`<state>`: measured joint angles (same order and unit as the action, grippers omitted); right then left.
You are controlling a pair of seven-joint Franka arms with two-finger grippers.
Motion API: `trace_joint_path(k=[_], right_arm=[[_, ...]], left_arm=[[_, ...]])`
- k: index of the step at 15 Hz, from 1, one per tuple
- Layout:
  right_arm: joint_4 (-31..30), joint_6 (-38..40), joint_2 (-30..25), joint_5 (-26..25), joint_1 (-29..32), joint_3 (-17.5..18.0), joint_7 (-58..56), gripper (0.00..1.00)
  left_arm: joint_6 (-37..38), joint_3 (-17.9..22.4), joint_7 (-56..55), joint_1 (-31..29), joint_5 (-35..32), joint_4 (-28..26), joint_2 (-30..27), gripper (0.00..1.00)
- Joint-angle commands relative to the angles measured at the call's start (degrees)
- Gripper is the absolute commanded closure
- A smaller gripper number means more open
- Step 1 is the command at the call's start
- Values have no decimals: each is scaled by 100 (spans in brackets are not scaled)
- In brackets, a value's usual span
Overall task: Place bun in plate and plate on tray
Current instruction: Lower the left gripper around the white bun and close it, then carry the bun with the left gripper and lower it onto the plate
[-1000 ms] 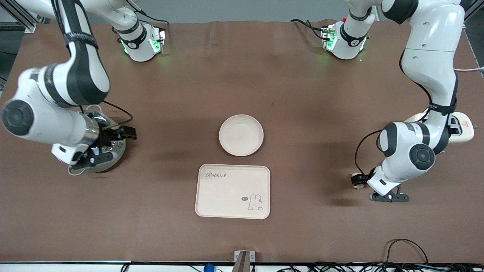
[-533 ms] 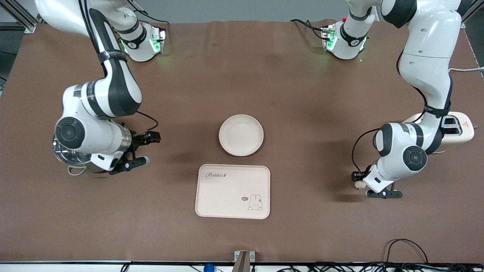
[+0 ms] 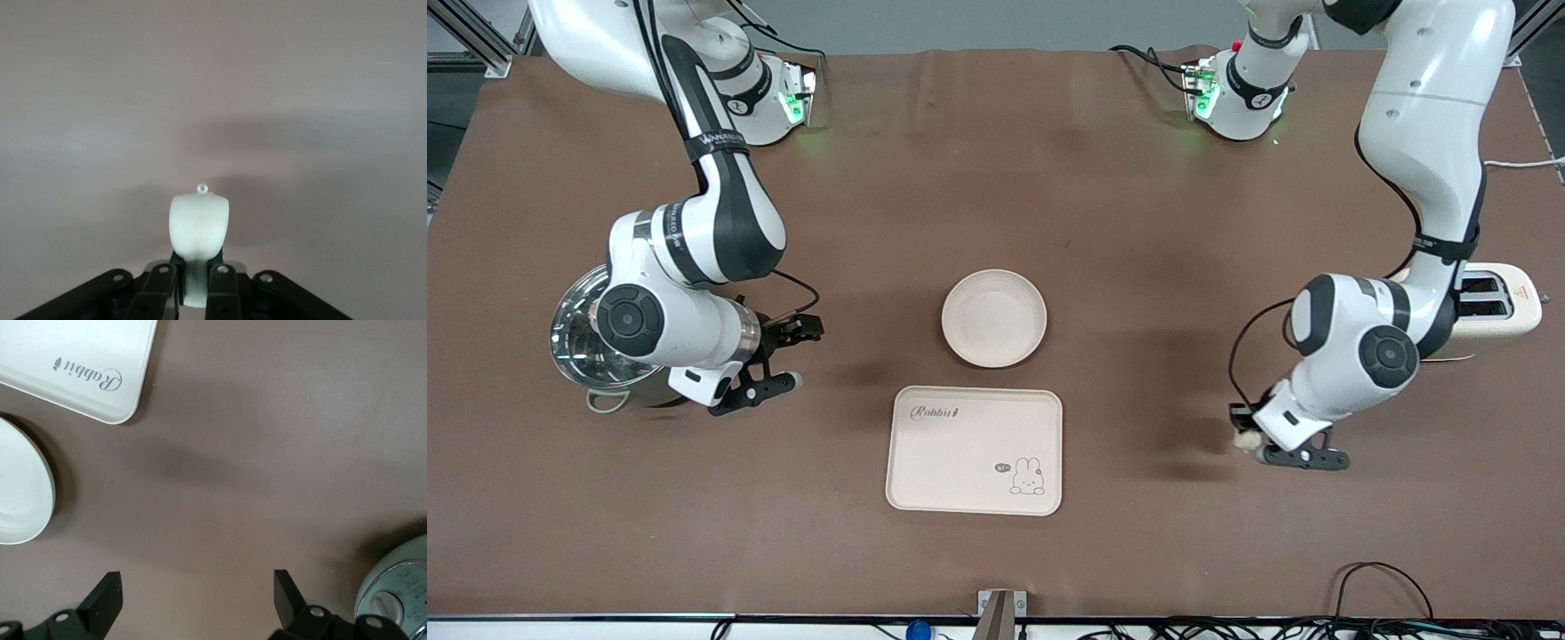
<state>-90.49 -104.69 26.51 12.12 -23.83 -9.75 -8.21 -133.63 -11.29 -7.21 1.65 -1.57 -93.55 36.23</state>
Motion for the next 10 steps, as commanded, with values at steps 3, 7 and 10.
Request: trace_joint_path(k=[3,7,10], right_arm=[[75,19,117,614,-166,-36,56,0],[66,-25,214,713,-201,-36,65,0],[66,-69,293,730,-262,-36,83,0]], left_arm=[[470,-1120,-2376,299,-89,-102,-274,85],[426,-1130,-4328,1528,-107,3,-178,85],[146,-1122,-5620,2083,-106,-5,33,71]])
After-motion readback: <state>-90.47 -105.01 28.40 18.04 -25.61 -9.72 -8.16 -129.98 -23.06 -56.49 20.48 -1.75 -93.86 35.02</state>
